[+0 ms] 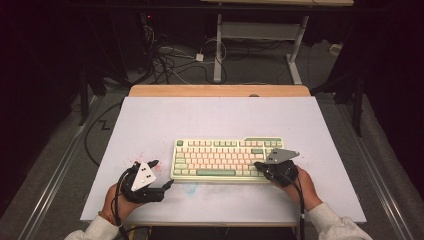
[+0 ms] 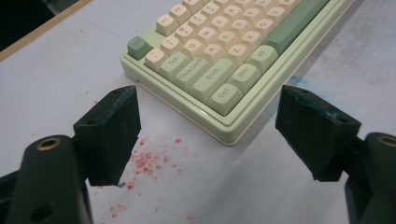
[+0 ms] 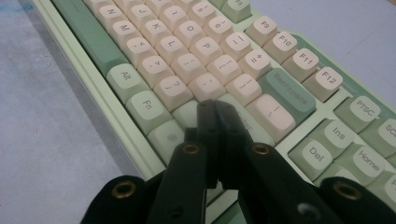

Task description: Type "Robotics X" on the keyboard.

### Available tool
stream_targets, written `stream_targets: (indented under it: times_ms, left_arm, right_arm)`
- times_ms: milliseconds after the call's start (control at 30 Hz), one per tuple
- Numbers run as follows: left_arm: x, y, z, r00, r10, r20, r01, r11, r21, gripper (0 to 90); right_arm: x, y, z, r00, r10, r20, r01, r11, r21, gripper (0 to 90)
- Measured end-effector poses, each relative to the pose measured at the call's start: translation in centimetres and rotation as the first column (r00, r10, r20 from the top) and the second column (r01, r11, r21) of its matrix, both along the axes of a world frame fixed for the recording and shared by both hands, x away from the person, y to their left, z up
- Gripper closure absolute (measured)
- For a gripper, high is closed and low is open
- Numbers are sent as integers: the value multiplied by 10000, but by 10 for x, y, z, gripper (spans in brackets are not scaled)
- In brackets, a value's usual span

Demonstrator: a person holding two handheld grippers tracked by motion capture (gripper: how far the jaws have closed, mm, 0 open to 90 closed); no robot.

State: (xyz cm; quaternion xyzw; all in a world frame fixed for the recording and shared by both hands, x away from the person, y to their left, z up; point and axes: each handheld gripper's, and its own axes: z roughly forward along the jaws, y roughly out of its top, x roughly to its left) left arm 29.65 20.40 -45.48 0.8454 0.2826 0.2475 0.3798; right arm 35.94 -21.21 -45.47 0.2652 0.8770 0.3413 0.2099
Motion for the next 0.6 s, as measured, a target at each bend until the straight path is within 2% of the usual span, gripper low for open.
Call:
stream_targets:
  times_ms: [100,200,400,533,600]
  left_arm:
    - [2,1,5,9999,-63,-113,62,9999,-87,238]
    - [5,0,9,9991,-161,-386,158,9998,-82,296]
    - [10,-3,16,9973,-481,-560,484,9988,40,629]
    - [14,-7,21,9967,-592,-550,600,9981,126,779]
    - [15,-9,23,9959,-683,-598,696,9973,213,827]
  right_arm:
    - [0,0,0,10000,-32,27,32,10000,14,900]
    - [0,0,0,10000,-36,29,36,10000,11,900]
    - [-1,1,0,10000,-60,67,60,10000,-13,900]
    - [-1,1,0,9999,-58,87,58,10000,-37,900]
    - [-2,1,0,9999,-58,113,59,10000,-59,900]
